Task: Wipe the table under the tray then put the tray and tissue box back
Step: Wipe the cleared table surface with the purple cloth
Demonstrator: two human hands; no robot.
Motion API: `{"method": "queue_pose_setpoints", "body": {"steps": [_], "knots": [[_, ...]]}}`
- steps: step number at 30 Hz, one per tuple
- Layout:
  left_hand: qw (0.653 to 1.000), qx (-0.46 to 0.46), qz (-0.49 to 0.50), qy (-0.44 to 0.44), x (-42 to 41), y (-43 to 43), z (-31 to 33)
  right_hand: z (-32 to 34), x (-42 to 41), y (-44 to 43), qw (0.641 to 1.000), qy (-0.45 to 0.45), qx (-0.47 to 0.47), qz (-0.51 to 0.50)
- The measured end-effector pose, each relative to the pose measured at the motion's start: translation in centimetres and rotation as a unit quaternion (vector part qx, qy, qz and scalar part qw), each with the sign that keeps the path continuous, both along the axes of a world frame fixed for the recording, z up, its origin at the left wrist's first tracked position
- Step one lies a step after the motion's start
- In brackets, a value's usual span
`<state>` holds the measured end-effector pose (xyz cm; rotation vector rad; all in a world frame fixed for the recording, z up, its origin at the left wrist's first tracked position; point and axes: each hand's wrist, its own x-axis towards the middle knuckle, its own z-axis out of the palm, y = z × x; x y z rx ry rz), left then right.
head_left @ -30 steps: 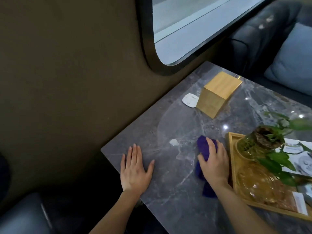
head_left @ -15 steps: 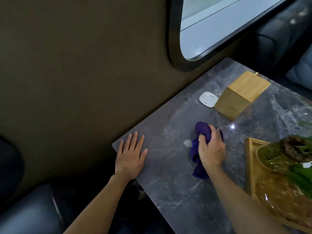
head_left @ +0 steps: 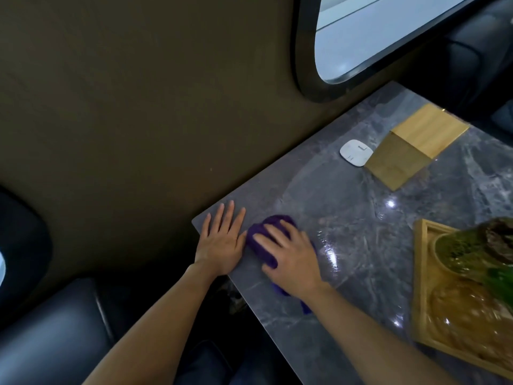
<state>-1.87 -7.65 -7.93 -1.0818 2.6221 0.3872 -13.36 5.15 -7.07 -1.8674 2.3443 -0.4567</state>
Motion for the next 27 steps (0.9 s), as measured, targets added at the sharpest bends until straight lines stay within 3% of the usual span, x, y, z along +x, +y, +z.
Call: {"method": "queue_pose_setpoints", "body": {"steps": [7,9,12,14,17,19,22,27], "knots": [[1.000,0.023,0.005,0.008,0.0,-0.2,0.0,-0.1,2.6,1.8,0.992,-0.057,-0.044,0.105],[1.000,0.018,0.006,0.012,0.0,-0.2,0.0,0.4,2.9,2.4,0.981,-0.137,-0.036,0.131],[1.000,0.026,0.006,0.005,-0.1,-0.2,0.2,2.2,2.2,2.5,0.930,-0.351,-0.022,0.108],[1.000,0.025,0.004,0.002,-0.1,-0.2,0.3,3.6,0.5,2.5,0.912,-0.403,-0.039,0.065],[0.999,0.043,0.020,0.007,-0.1,-0.2,0.4,5.2,-3.4,2.2,0.934,-0.350,-0.065,-0.010],[0.998,0.057,0.026,0.003,-0.2,-0.2,0.6,5.8,-6.1,2.1,0.942,-0.335,0.014,-0.030],[0.998,0.059,0.030,0.004,-0.4,-0.2,0.7,5.5,-8.8,2.2,0.975,-0.173,0.132,-0.053],[0.999,0.011,0.030,0.033,-0.1,0.3,0.2,2.3,-6.6,2.3,0.990,-0.034,0.134,-0.021]]}}
